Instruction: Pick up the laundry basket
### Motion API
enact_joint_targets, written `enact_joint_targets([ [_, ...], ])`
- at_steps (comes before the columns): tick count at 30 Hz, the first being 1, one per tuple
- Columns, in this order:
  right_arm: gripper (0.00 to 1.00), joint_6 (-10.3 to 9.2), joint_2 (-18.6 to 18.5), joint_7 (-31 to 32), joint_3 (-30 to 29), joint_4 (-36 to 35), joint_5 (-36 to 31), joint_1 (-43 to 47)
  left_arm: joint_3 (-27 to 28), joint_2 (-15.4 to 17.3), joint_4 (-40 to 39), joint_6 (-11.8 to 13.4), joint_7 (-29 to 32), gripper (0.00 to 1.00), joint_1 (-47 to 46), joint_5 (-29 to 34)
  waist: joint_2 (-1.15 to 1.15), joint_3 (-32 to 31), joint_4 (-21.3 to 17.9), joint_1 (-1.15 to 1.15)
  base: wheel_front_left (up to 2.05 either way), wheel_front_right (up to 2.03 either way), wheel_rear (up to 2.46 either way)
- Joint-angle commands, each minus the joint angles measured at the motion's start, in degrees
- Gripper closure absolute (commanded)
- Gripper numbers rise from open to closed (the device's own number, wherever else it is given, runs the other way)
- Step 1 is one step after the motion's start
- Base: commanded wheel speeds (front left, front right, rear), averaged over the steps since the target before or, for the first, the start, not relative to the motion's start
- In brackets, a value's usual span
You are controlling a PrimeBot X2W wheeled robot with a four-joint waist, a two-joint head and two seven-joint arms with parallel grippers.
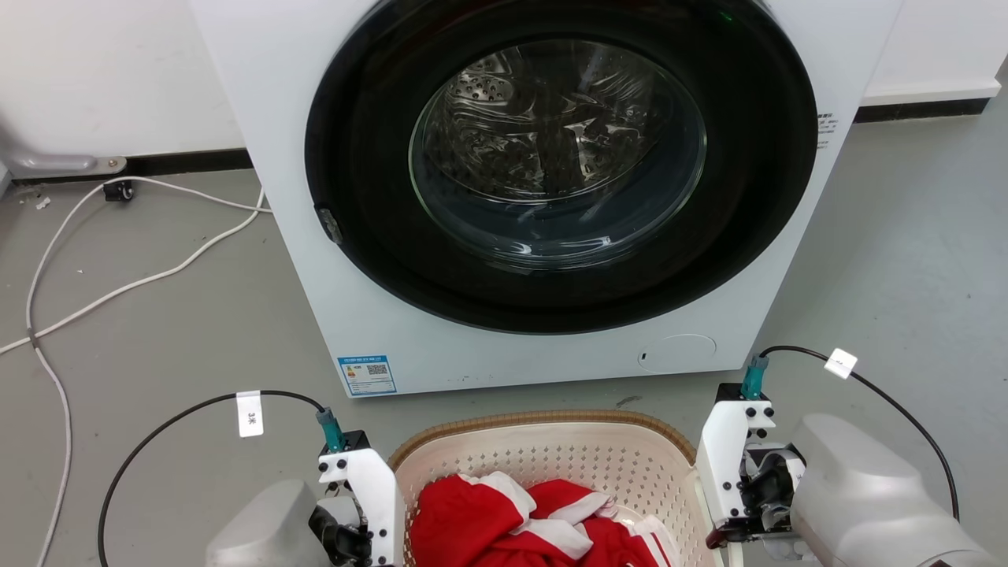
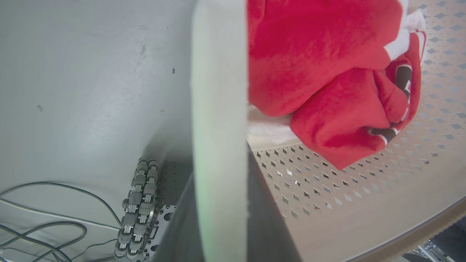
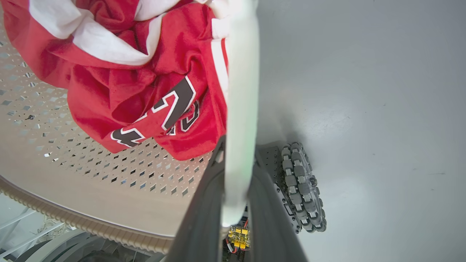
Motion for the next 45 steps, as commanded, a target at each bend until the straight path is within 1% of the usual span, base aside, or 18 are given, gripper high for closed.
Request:
enact_joint_targets([
  [1, 1.00, 0.21, 0.47, 0.08, -0.20, -0.20, -0.30, 0.85, -0.04, -0.95, -0.70, -0.75, -0.23, 1.00, -0.24, -0.71, 0.00, 0.02, 0.04, 0.00, 0.00, 0.00, 0.00],
  [45, 1.00, 0.20, 0.79, 0.64, -3.43, -0.22, -2.27, 1.20, -3.17, -0.63, -0.51, -0.76, -1.00, 1.00, -1.36, -4.23, 0.00, 0.48, 0.09, 0.00, 0.00, 0.00, 0.00],
])
